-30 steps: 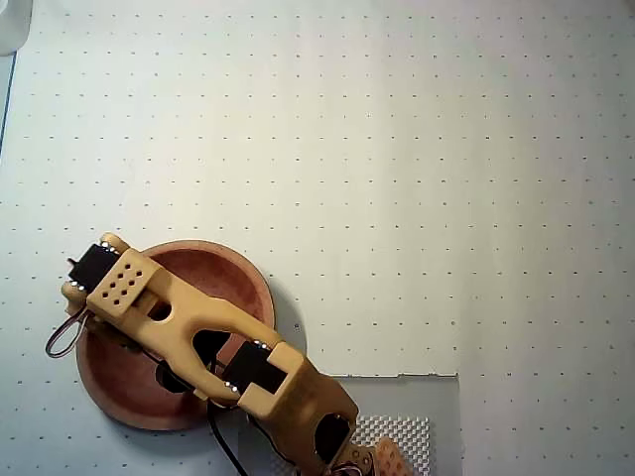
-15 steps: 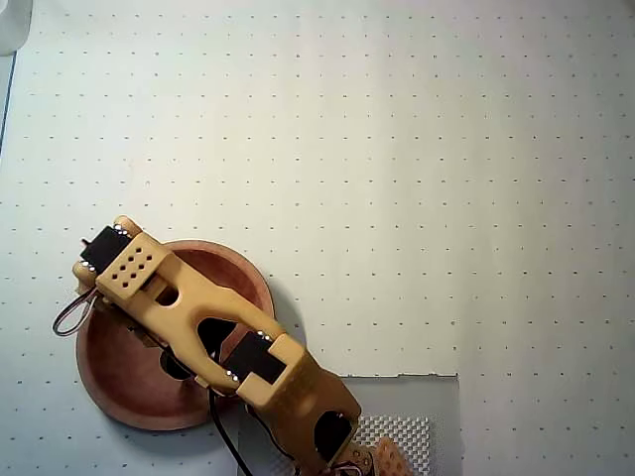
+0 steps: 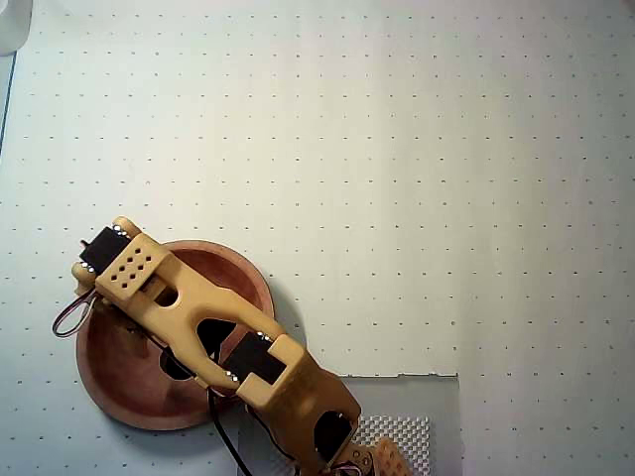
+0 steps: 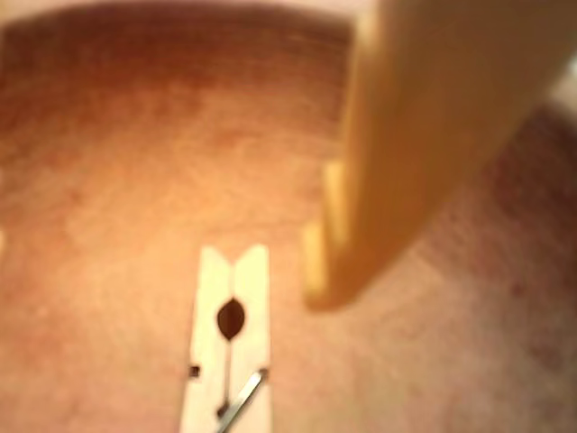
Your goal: Grasp a clothespin and put it in the bowl.
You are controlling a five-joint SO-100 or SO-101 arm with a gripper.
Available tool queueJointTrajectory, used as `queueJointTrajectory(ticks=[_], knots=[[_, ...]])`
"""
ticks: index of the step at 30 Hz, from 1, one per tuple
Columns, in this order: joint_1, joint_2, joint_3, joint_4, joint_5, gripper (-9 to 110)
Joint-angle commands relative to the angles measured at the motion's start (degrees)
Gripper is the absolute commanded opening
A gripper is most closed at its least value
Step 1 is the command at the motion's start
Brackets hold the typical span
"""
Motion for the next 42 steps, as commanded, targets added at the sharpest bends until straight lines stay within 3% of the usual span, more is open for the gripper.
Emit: queueJointTrajectory(ticks=[1,16,34,42], knots=[[0.6,10.9,-2.2,1.0,1.0,23],[3.8,33.2,-3.0,5.0,17.7,23],[35.9,45.2,-2.3,-2.8,59.1,22],[42.8,47.7,-2.4,-4.9,65.5,2]])
